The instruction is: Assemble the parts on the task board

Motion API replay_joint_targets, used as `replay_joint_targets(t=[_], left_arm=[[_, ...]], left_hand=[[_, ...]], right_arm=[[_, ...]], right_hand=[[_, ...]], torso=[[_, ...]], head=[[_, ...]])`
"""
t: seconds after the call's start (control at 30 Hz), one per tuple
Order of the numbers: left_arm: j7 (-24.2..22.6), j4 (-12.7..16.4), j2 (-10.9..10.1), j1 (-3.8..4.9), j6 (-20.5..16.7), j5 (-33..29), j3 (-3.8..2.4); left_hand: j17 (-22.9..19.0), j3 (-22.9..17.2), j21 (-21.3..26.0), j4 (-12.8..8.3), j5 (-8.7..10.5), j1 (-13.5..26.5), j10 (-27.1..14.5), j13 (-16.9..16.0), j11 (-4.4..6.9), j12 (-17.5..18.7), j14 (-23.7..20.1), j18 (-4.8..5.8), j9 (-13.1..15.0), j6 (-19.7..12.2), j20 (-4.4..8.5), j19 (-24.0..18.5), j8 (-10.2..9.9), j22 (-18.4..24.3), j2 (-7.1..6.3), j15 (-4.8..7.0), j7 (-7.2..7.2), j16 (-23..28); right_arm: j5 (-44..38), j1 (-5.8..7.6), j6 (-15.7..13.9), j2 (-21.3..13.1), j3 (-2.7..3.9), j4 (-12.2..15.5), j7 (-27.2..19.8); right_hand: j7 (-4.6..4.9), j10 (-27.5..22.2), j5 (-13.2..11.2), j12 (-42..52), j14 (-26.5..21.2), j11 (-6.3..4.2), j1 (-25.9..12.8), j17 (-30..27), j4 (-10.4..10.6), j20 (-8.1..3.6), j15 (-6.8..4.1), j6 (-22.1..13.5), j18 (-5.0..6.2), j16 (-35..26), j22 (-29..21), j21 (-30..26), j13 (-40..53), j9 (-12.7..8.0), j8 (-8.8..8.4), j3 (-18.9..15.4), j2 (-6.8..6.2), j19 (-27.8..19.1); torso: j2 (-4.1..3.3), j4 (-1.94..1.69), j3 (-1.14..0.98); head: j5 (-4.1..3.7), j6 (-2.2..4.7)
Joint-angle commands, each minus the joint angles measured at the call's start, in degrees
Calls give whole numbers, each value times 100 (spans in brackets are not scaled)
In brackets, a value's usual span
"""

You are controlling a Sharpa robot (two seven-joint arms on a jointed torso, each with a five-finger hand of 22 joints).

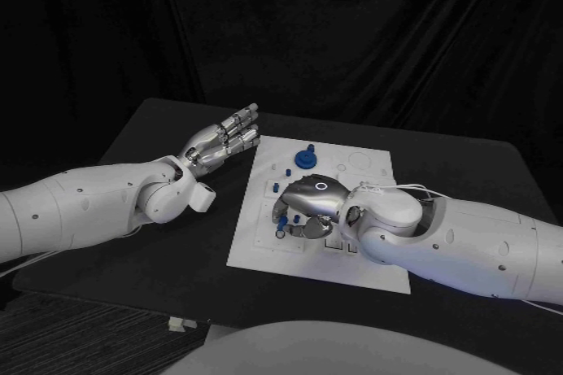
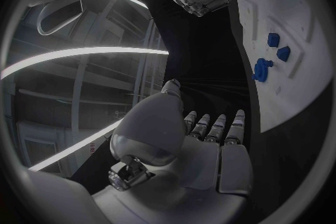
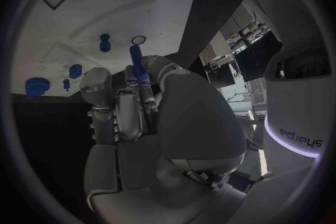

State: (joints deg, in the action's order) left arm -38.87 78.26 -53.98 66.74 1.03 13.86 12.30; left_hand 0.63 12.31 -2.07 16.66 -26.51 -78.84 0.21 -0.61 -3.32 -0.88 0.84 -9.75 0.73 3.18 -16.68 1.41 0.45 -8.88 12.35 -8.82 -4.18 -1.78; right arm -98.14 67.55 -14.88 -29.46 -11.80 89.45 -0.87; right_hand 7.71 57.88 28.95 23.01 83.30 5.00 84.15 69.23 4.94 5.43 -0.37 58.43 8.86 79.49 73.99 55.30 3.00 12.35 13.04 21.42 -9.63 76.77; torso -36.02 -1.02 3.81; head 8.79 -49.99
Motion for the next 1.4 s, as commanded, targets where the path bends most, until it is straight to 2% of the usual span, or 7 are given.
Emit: replay_joint_targets(t=[0.03, 0.4, 1.07, 1.4], left_arm=[[-914, 7, 10, -6, 83, -30, -6], [-886, 1, 16, -6, 102, -30, -6], [-870, -11, 32, -9, 136, -30, -6], [-848, -19, 36, -11, 161, -30, -6]], left_hand=[[2, -15, 56, -21, -84, -86, -13, 17, -76, -84, -16, -8, -6, 7, -7, 66, 24, 16, -9, -40, 34, -69], [5, -21, 54, -27, -96, -103, -14, 19, -83, -80, -10, -6, -6, 5, -10, 70, 23, 9, 1, -55, 52, -84], [11, -25, 49, -28, -98, -120, -16, 22, -74, -67, 0, -1, -7, 4, -15, 78, 22, -6, 13, -80, 78, -111], [15, -26, 48, -27, -101, -130, -17, 22, -71, -67, 10, 4, -6, 9, -17, 81, 22, -5, 21, -102, 100, -131]], right_arm=[[-73, -41, 83, 15, 3, -12, 3], [-73, -121, 117, 32, 3, 13, 11], [-74, -182, 294, 85, 3, -92, 155], [-406, -190, 371, 83, 3, -79, 194]], right_hand=[[8, 259, -31, 30, 30, -76, 52, 49, -115, 6, 9, -49, -240, 63, 753, 121, 138, 126, 27, 160, 108, 17], [11, 262, -36, 25, 27, -75, 51, 39, -123, 8, 11, -61, -236, 58, 748, 105, 140, 126, 17, 167, 113, 8], [36, 218, -55, -27, -21, -49, 50, -53, -182, 21, 30, -123, -208, 2, 707, -43, 143, 129, -44, 194, 107, -77], [38, 230, -101, 25, -74, -51, 57, -141, -261, 29, 33, -109, -186, -51, 681, -139, 199, 148, -65, 181, 102, -154]], torso=[[1, 3, 0], [-1, 1, -1], [1, 2, -1], [1, 3, 0]], head=[[10, -1], [4, -1], [-22, -1], [-25, -1]])
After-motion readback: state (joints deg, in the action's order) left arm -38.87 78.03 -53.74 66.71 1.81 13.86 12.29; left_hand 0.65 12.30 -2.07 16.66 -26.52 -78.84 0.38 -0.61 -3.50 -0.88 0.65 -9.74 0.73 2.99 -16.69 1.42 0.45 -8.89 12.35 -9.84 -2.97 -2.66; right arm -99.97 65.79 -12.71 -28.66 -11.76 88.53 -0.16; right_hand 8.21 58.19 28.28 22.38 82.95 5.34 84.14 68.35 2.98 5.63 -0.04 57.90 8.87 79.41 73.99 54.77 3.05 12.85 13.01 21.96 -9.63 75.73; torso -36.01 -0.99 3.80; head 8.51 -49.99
